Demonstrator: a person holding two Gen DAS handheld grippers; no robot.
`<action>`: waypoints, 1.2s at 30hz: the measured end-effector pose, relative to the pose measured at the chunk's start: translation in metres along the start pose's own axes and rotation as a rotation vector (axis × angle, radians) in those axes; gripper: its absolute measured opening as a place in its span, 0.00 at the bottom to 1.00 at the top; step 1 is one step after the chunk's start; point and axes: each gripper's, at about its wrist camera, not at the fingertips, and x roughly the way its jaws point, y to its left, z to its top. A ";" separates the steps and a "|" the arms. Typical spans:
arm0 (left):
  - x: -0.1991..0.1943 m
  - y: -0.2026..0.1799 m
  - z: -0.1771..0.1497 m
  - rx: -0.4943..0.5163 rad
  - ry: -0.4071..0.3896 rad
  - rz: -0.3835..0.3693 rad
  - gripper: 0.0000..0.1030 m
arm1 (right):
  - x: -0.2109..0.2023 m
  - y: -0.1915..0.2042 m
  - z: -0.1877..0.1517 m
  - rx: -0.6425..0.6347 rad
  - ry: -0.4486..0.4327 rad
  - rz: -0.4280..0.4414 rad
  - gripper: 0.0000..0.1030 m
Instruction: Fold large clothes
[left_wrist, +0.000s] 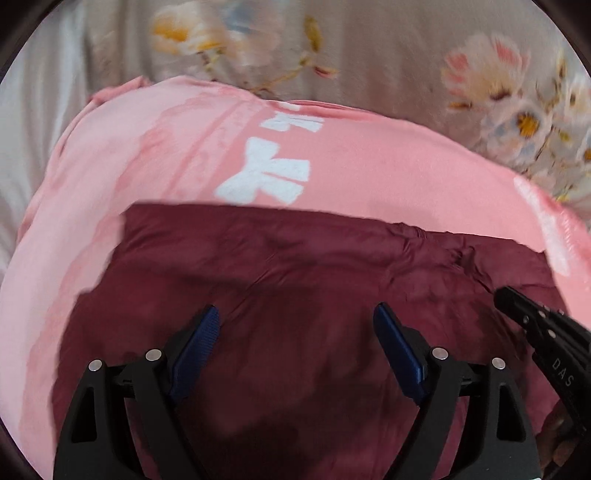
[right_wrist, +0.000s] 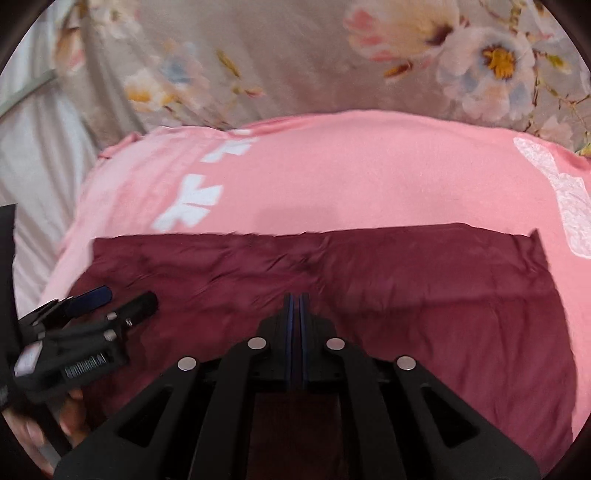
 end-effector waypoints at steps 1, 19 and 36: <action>-0.013 0.011 -0.006 -0.020 0.003 -0.004 0.80 | -0.009 0.005 -0.007 -0.010 0.009 0.008 0.03; -0.075 0.150 -0.109 -0.493 0.116 -0.065 0.80 | -0.013 0.032 -0.093 0.078 0.066 0.043 0.01; -0.094 0.091 -0.069 -0.343 -0.030 -0.138 0.09 | -0.045 0.012 -0.117 0.261 0.107 0.168 0.01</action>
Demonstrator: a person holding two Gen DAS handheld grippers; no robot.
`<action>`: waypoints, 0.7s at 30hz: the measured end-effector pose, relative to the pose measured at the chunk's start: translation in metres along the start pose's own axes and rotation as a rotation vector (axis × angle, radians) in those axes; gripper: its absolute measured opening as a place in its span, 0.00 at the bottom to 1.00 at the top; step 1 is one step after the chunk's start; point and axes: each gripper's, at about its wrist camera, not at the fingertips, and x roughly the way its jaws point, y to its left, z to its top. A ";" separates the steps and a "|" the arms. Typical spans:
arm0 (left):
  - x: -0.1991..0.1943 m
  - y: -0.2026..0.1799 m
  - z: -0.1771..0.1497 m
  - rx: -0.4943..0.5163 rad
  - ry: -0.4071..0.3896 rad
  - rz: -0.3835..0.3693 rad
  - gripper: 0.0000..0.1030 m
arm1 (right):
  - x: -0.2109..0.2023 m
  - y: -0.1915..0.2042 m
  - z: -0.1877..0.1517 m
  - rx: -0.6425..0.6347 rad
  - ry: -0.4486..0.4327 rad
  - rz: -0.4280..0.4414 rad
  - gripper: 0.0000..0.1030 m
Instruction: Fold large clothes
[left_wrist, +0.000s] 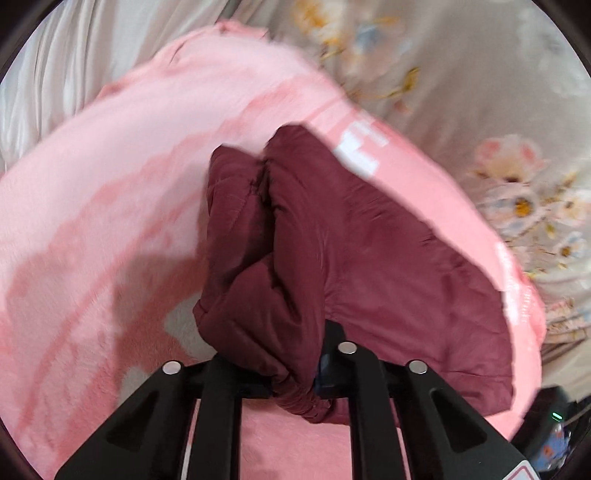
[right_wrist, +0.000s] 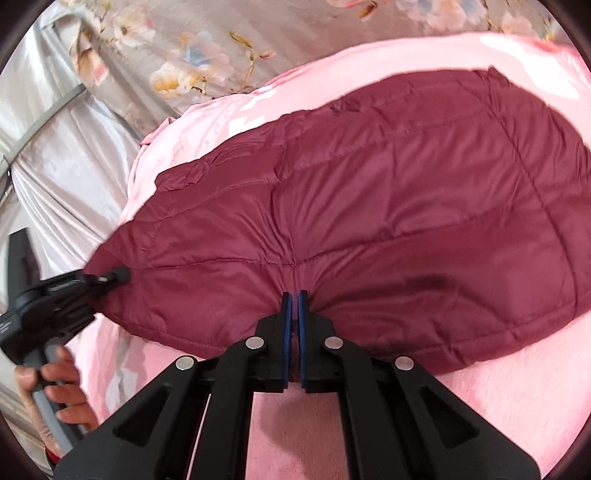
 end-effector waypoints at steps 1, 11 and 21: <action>-0.014 -0.005 0.003 0.016 -0.023 -0.032 0.08 | 0.001 0.003 -0.001 -0.003 0.003 -0.003 0.01; -0.084 -0.109 0.008 0.282 -0.177 -0.136 0.07 | -0.004 0.045 -0.021 -0.040 0.076 0.121 0.05; 0.018 -0.233 -0.064 0.437 0.118 -0.249 0.11 | -0.127 -0.054 -0.010 0.097 -0.135 -0.136 0.05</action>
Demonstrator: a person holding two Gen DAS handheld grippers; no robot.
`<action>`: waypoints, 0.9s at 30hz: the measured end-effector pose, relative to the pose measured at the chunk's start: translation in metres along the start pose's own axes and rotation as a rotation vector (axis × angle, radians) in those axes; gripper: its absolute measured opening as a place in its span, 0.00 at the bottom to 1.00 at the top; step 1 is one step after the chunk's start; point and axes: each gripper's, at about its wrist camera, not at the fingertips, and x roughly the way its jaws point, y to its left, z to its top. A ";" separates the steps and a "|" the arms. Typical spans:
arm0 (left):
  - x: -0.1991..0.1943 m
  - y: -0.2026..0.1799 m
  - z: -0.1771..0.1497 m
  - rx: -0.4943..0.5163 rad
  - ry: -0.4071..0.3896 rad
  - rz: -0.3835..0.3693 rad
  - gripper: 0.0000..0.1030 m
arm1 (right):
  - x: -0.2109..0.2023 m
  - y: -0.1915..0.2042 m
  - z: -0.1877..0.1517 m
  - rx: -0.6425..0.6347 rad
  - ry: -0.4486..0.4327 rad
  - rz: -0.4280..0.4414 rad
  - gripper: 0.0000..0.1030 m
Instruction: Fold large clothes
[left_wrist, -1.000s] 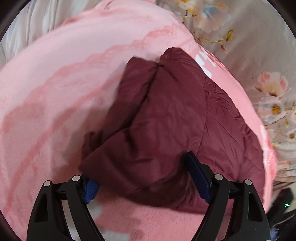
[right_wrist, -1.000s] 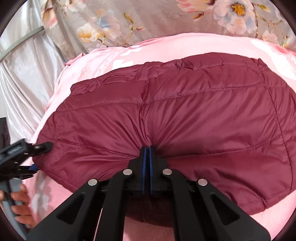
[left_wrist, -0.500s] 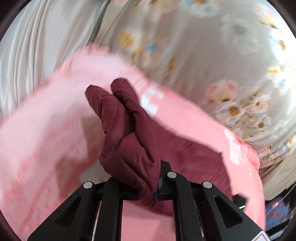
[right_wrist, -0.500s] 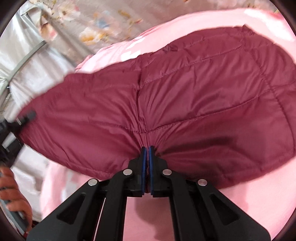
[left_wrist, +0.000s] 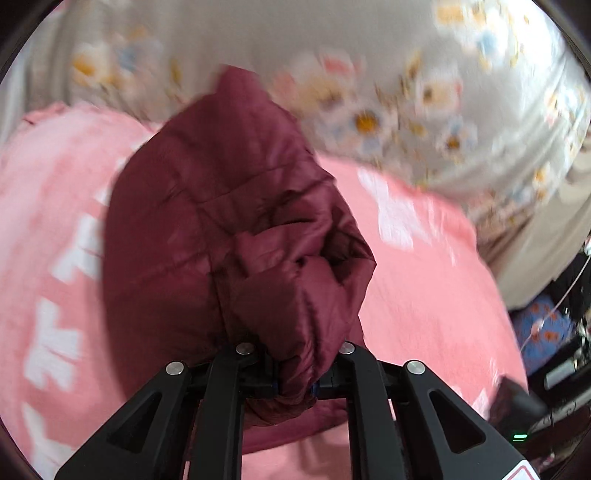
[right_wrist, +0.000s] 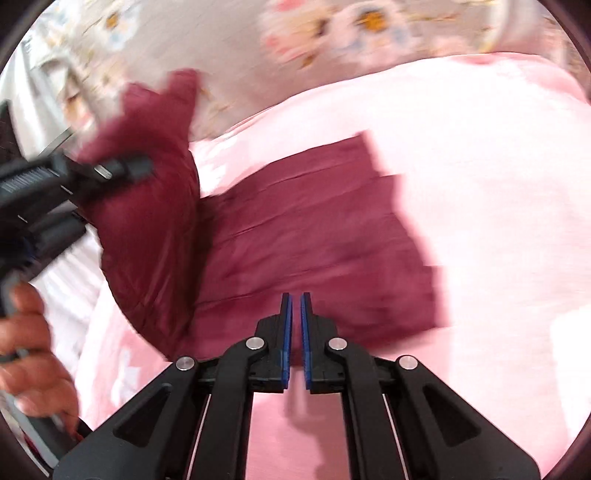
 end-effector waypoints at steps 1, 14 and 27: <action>0.016 -0.008 -0.006 0.009 0.034 0.005 0.15 | -0.003 -0.009 -0.001 0.016 -0.001 -0.007 0.05; -0.074 0.011 -0.013 -0.154 -0.186 -0.019 0.73 | -0.018 0.011 0.035 -0.122 -0.113 0.031 0.37; -0.003 0.074 -0.040 -0.140 0.010 0.390 0.71 | 0.030 0.030 0.065 -0.264 -0.008 0.006 0.21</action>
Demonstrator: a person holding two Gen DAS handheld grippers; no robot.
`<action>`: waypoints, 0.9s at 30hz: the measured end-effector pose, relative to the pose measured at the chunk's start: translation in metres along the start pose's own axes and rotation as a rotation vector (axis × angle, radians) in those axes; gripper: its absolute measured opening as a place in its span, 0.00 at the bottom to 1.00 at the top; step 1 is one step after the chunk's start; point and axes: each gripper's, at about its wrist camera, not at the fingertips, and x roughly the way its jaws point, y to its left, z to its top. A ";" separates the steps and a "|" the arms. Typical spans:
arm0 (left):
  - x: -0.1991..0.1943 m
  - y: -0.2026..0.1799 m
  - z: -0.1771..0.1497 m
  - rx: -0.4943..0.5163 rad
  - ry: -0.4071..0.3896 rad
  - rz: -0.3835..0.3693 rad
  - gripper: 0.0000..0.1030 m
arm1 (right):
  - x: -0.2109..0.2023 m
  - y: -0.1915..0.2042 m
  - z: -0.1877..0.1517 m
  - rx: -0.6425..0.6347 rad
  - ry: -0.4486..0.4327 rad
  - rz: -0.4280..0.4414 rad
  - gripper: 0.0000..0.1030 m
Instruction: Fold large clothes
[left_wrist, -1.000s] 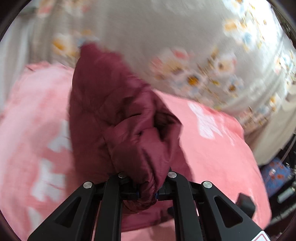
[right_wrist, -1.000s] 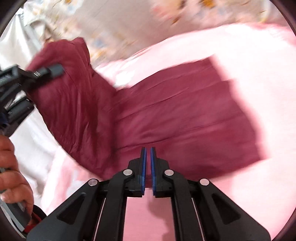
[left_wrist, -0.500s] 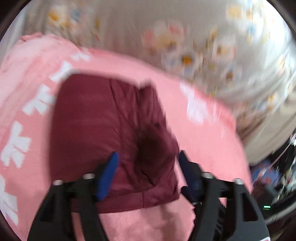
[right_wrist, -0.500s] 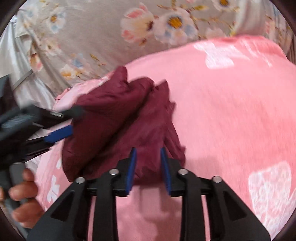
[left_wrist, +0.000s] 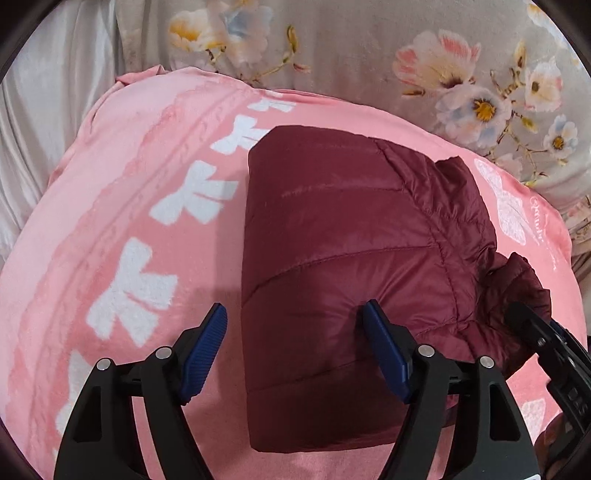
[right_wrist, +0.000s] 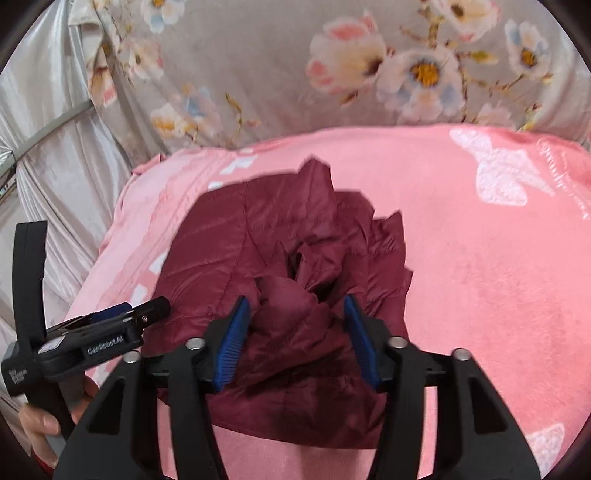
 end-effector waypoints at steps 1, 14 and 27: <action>0.000 -0.001 -0.002 0.006 -0.002 0.007 0.72 | 0.001 -0.005 -0.004 0.010 0.008 0.010 0.17; 0.019 -0.031 -0.028 0.083 0.053 -0.008 0.76 | 0.005 -0.056 -0.064 0.080 0.062 -0.099 0.10; 0.053 -0.027 -0.047 0.029 0.064 -0.026 0.85 | 0.018 -0.062 -0.086 0.087 0.025 -0.108 0.09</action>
